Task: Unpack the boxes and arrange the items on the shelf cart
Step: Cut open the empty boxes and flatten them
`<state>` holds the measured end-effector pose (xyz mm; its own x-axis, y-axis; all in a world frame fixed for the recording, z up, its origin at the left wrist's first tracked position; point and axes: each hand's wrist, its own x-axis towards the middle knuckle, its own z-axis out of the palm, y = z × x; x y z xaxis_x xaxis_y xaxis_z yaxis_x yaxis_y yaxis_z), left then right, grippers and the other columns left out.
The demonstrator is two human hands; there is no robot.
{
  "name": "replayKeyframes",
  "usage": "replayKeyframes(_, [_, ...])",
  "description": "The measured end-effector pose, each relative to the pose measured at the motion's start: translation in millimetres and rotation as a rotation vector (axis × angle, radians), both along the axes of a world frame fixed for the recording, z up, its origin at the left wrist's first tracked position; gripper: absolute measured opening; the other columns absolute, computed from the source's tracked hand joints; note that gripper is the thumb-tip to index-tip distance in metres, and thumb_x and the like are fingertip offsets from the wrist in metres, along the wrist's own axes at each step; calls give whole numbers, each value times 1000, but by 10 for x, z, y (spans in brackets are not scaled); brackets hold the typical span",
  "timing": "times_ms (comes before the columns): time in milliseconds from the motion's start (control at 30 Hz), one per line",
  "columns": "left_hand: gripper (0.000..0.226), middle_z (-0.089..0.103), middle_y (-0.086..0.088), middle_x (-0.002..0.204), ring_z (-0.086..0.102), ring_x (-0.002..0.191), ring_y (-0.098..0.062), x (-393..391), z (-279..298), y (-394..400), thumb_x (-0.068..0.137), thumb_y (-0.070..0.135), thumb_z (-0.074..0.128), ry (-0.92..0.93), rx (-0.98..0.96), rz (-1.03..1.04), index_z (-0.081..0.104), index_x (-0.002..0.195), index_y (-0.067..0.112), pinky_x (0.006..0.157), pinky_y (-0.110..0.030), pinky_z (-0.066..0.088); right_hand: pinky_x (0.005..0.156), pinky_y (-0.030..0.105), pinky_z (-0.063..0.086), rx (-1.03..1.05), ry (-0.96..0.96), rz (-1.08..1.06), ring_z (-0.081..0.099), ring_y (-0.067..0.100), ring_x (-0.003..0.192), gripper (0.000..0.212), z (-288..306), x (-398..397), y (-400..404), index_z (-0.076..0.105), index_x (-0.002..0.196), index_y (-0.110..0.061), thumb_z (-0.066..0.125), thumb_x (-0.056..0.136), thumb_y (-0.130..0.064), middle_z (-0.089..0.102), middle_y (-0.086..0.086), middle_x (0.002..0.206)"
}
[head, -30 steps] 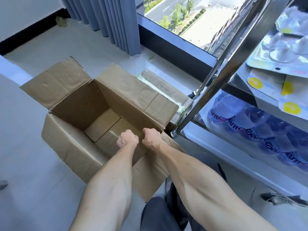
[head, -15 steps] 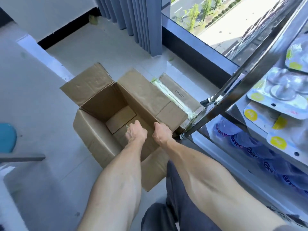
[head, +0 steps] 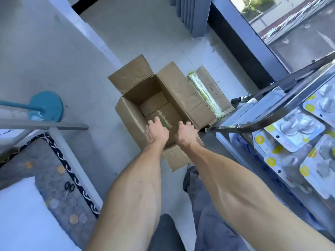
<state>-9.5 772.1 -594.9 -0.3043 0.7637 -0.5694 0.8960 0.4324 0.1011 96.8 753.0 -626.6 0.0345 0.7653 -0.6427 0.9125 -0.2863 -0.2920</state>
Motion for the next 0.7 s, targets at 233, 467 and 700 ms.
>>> replayKeyframes(233, [33,52,-16,129,53,117,-33,-349,384,182,94,21,50,-30,37,58,49,127,15,90,-41,43,90,45,40,57,-43,72,51,38,109,28,380,-456,218,52,117,-8,36,94,-11,51,18,119])
replayKeyframes(467, [35,52,-15,128,53,118,-34,-1030,297,164,94,21,48,-31,56,106,49,129,14,90,-41,43,87,44,43,60,-6,109,50,37,108,29,299,-1096,278,50,120,-9,40,93,-12,47,16,119])
replayKeyframes(700, [37,48,-16,132,47,124,-33,-1965,-79,-134,95,22,50,-40,21,217,47,131,13,95,-41,42,87,44,46,0,1,154,48,36,113,31,-37,-1874,200,49,118,-10,51,87,-7,44,17,122])
